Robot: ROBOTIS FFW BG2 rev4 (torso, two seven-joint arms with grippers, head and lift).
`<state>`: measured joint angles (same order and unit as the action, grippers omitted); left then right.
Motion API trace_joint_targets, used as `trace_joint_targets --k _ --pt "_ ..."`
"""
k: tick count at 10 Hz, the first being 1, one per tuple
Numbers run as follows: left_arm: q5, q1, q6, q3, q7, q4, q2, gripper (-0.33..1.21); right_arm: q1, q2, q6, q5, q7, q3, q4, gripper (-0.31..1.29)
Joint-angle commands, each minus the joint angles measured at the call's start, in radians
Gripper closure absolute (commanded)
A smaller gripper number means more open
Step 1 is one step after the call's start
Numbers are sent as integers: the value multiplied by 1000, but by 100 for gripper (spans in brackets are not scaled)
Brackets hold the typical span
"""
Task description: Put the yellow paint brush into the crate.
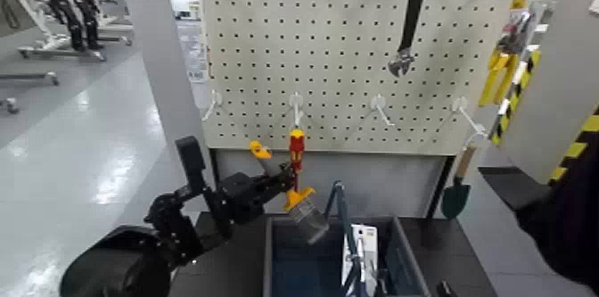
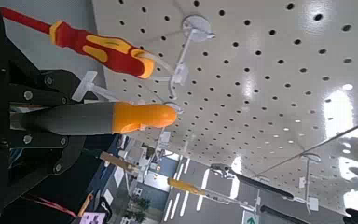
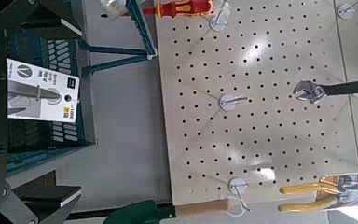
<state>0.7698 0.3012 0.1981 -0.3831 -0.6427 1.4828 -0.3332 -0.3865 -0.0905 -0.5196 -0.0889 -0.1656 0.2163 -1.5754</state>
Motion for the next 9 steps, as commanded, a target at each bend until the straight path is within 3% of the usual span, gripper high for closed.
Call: trace_joint_targets --k 1,7,9 --pt "34 4 -17 -51 5 -70 8 118 0 0 0 -2 0 1 2 13" --pt "59 53 -9 -177 17 -220 29 118 5 3 -8 -6 -2 8 9 13" --pt "134 67 24 -223 37 -271 36 117 6 3 -10 -8 -2 11 11 13"
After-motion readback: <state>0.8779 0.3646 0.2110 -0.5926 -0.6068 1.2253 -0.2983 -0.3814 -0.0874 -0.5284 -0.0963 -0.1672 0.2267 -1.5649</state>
